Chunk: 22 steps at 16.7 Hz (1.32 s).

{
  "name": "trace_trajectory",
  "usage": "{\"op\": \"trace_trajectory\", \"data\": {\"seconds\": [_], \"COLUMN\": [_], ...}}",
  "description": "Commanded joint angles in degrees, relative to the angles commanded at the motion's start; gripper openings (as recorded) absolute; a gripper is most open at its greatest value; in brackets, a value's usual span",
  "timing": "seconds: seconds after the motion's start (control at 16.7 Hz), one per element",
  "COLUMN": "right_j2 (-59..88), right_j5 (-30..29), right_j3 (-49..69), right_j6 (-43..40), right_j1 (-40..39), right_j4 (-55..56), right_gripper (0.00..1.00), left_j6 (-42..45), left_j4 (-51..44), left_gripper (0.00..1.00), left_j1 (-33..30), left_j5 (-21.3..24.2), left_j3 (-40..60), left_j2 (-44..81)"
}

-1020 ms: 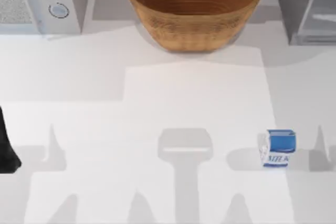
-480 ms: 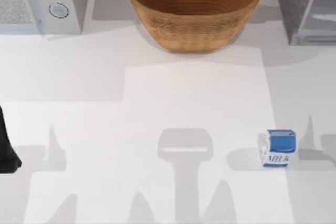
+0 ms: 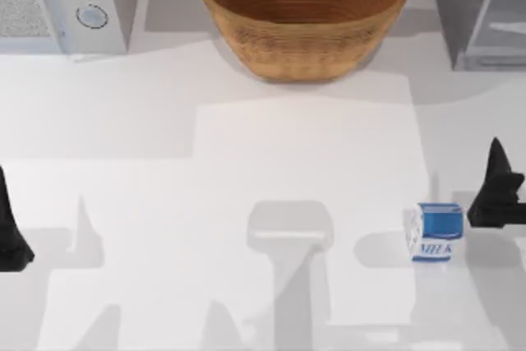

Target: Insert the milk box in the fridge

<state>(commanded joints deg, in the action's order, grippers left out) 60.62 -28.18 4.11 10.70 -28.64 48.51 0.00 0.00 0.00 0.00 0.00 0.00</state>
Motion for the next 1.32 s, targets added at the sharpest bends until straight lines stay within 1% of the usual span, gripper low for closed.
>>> {"op": "trace_trajectory", "data": {"seconds": [0.42,0.72,0.96,1.32], "right_j2": [39.27,59.52,66.70,66.94], "right_j5": [-16.40,-24.94,-28.05,-27.90], "right_j3": [1.78,2.77,3.21,3.20], "right_j6": [4.78,6.99,7.75,7.60], "right_j1": [-16.77,-24.82,-27.57,-27.26], "right_j4": [28.98,44.13,49.89,50.06], "right_gripper": [1.00,1.00,1.00,1.00], "left_j6": [0.00,0.00,0.00,0.00], "left_j4": [0.00,0.00,0.00,0.00], "left_gripper": [1.00,1.00,1.00,1.00], "left_j1": [0.00,0.00,0.00,0.00], "left_j5": [0.00,0.00,0.00,0.00], "left_j3": [0.00,0.00,0.00,0.00], "left_j2": [0.00,0.00,0.00,0.00]}}
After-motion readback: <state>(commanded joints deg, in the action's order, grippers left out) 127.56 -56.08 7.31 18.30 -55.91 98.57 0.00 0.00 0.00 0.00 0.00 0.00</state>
